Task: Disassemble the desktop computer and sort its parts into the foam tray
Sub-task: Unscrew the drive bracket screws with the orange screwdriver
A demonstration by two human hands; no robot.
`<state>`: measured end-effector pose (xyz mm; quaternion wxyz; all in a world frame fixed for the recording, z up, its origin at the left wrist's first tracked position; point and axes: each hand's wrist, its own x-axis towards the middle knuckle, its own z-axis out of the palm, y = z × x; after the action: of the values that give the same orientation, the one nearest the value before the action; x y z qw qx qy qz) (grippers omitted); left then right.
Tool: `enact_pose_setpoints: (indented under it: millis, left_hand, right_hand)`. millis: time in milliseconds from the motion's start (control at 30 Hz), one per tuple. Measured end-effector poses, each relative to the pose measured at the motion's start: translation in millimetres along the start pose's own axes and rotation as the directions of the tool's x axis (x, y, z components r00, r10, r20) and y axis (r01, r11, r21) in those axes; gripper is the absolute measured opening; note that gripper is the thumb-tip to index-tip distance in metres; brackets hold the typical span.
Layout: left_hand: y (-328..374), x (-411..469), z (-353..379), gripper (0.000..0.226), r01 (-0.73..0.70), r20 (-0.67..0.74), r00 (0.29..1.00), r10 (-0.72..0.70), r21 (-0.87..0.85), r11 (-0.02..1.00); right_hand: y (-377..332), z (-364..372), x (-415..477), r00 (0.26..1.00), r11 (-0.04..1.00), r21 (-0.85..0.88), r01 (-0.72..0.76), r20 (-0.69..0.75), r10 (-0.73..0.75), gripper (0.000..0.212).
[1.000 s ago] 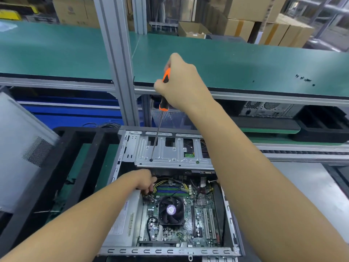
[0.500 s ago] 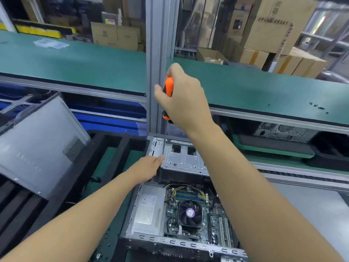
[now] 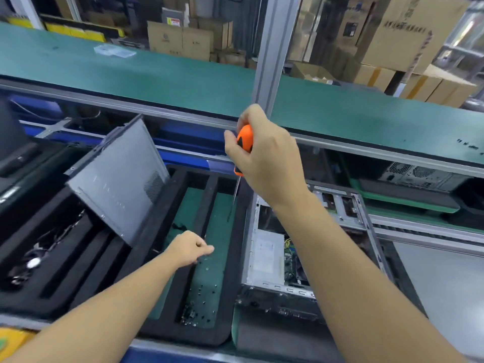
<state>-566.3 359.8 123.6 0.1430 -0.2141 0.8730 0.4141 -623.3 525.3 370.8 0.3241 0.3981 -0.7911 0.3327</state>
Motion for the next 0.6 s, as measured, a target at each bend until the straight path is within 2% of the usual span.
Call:
enact_pose_setpoints:
  millis: [133, 200, 300, 400, 467, 533, 567, 600]
  left_hand:
    - [-24.1, -1.6, 21.5, 0.017, 0.111, 0.063, 0.992, -0.106, -0.082, 0.990]
    - [-31.9, 0.3, 30.5, 0.016, 0.140, 0.066, 0.989, -0.132, -0.150, 0.979]
    - [-41.4, 1.3, 38.7, 0.025, 0.161, 0.139, 0.981, -0.133, -0.218, 0.963]
    - [-49.2, -0.5, 42.7, 0.044, 0.095, 0.241, 0.969, -0.058, -0.143, 0.985]
    - [-49.5, -5.3, 40.2, 0.048, 0.084, 0.236, 0.971, -0.039, -0.186, 0.979]
    - [-50.3, -12.0, 31.4, 0.039, 0.170, 0.220, 0.972, -0.080, -0.430, 0.887]
    - [-51.3, -15.6, 24.3, 0.035, 0.234, 0.291, 0.954, -0.075, -0.566, 0.790]
    - [-52.0, -20.2, 15.5, 0.039, 0.293, 0.384, 0.923, -0.021, -0.667, 0.686]
  right_hand:
    - [-12.3, 19.5, -29.8, 0.997, 0.997, 0.010, -0.073, 0.041, 0.072, 0.021]
    - [-14.3, 26.2, -42.2, 0.992, 0.994, 0.018, -0.107, 0.072, 0.105, 0.021]
    - [-16.7, 34.4, -54.7, 0.985, 0.990, 0.010, -0.139, 0.108, 0.137, 0.022]
    - [-20.5, 41.6, -62.9, 0.977, 0.987, -0.004, -0.163, 0.142, 0.162, 0.021]
    - [-23.6, 46.1, -65.2, 0.973, 0.985, -0.013, -0.174, 0.150, 0.173, 0.021]
    - [-30.4, 51.1, -64.3, 0.975, 0.984, 0.009, -0.178, 0.135, 0.175, 0.020]
    - [-35.9, 54.0, -62.9, 0.979, 0.985, 0.029, -0.173, 0.114, 0.168, 0.020]
    - [-43.5, 57.6, -61.5, 0.984, 0.986, 0.049, -0.158, 0.088, 0.154, 0.020]
